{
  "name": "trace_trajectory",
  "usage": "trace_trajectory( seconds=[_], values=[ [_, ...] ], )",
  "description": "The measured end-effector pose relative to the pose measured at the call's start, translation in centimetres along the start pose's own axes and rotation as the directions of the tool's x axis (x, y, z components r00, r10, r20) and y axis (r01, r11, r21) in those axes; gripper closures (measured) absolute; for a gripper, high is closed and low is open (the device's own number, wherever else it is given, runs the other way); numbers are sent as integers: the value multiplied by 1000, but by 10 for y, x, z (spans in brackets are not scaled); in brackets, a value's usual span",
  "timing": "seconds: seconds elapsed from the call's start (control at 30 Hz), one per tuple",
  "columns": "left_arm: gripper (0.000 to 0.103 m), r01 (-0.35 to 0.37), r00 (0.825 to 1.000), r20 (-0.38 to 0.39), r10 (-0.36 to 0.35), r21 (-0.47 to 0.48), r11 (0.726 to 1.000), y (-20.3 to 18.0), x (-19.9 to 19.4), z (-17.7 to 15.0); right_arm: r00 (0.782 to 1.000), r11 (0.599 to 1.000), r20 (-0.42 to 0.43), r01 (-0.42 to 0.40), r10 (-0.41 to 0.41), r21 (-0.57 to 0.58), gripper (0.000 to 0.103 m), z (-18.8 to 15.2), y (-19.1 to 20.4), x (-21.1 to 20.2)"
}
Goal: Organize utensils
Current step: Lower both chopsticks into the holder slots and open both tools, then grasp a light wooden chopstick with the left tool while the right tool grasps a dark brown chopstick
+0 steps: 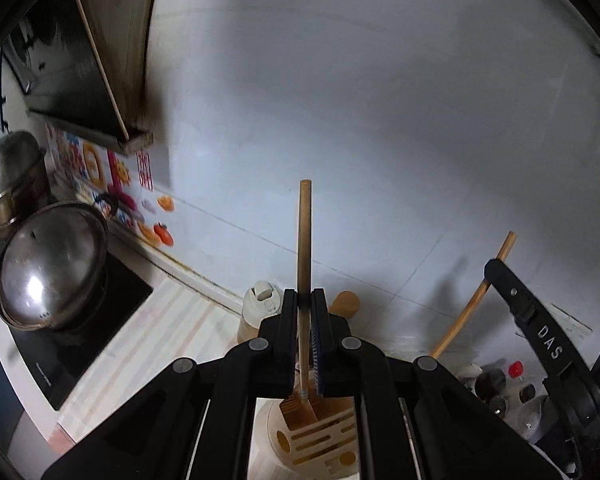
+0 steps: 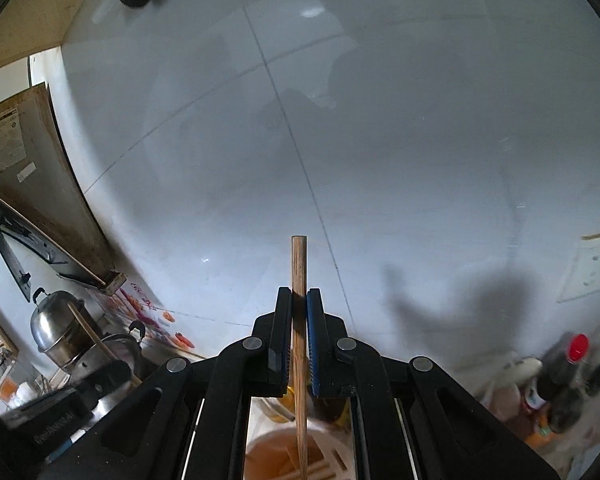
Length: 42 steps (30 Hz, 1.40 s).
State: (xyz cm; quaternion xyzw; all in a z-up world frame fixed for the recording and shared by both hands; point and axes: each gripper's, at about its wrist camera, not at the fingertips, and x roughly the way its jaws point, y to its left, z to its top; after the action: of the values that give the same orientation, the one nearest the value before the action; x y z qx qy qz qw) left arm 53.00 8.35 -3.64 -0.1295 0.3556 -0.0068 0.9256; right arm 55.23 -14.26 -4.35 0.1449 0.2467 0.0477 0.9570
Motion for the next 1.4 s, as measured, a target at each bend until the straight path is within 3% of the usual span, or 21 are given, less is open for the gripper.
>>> trace_trajectory(
  seconds=[0.27, 0.57, 0.73, 0.83, 0.87, 0.9, 0.93, 0.97, 1.03, 1.13, 1.23, 1.4],
  values=[
    [99, 7, 996, -84, -8, -11, 1000, -4, 34, -12, 998, 1000, -50, -28, 27, -13, 96, -10, -2, 51],
    [99, 39, 982, -187, -36, 9, 999, -13, 50, -32, 991, 997, -131, -45, 37, -60, 96, -34, -5, 63],
    [97, 58, 966, -253, -56, 0, 998, -11, 53, -36, 967, 996, -251, -68, 52, -57, 95, -41, -8, 70],
    [85, 65, 966, -249, -64, -4, 998, -8, 41, -32, 944, 996, -323, -86, 70, -35, 91, -43, -11, 70],
    [64, 48, 971, -234, -44, 10, 999, -7, 36, -31, 941, 996, -330, -89, 74, -28, 86, -44, -13, 67],
    [29, 33, 975, -220, -28, 18, 999, -6, 30, -29, 939, 996, -335, -86, 74, -21, 74, -44, -14, 63],
    [16, 21, 979, -205, -18, 13, 1000, -3, 24, -27, 940, 997, -333, -80, 71, -14, 63, -44, -17, 58],
    [10, 12, 984, -176, -11, 1, 1000, 1, 15, -26, 942, 997, -330, -74, 68, -7, 60, -44, -19, 51],
    [10, -1, 990, -141, 1, -2, 1000, 8, 1, -24, 946, 998, -319, -64, 60, 0, 52, -42, -24, 35],
    [0, -31, 993, -110, 31, -1, 1000, 17, -14, -29, 948, 999, -316, -41, 45, 22, 38, -44, -38, 9],
    [0, -84, 992, -88, 86, 21, 996, 25, -25, -44, 948, 1000, -320, -1, 10, 29, 25, -51, -51, -17],
    [0, -131, 986, -99, 135, 51, 990, 32, -29, -84, 944, 996, -322, 79, -66, 28, 13, -80, -70, -50]
  ],
)
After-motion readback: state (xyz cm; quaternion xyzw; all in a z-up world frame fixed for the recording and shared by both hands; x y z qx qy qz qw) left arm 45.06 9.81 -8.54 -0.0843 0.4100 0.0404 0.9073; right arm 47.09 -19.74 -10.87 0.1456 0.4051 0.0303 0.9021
